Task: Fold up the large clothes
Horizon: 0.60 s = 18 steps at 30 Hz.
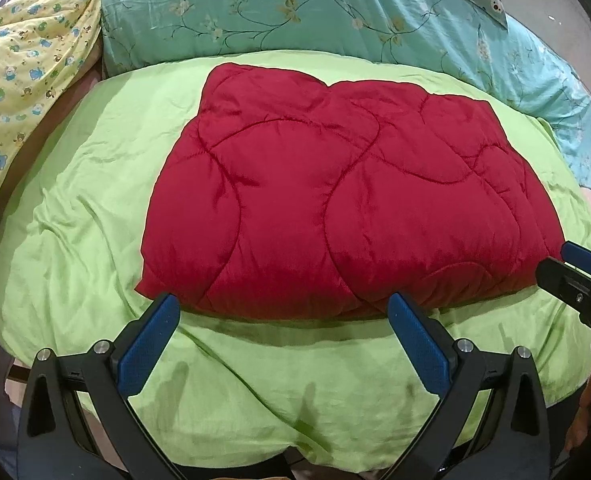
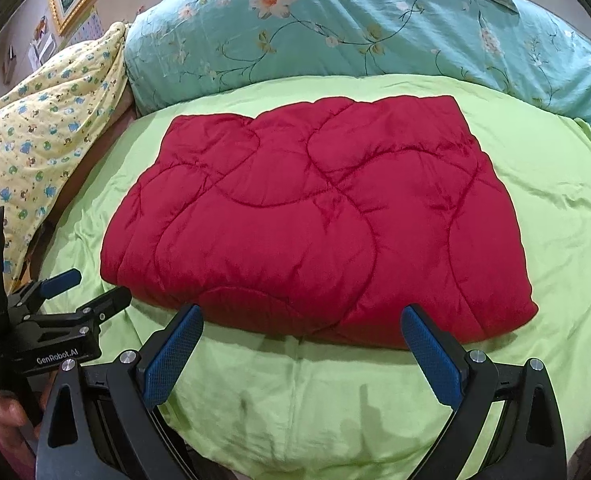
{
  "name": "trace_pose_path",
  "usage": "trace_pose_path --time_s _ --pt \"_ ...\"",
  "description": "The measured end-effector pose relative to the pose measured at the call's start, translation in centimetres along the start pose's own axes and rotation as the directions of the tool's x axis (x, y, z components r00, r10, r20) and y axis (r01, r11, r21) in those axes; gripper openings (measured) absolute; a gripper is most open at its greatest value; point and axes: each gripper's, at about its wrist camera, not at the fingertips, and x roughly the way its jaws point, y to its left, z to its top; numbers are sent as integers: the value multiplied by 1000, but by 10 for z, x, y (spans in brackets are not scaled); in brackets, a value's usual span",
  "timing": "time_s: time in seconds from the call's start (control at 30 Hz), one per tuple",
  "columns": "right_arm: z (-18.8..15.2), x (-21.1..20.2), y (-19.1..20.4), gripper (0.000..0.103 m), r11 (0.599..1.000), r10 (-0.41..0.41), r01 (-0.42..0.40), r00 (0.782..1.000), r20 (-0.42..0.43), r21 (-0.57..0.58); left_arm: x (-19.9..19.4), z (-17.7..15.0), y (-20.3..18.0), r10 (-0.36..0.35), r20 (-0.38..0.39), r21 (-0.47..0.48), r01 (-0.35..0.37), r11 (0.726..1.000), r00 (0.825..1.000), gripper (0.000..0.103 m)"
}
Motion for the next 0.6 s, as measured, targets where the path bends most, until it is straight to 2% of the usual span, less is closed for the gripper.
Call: trace_pose_path --time_s 0.6 --pt "6 6 -2 100 1000 7 -7 1000 1 12 3 4 -1 -6 -1 0 6 1000 1000 103"
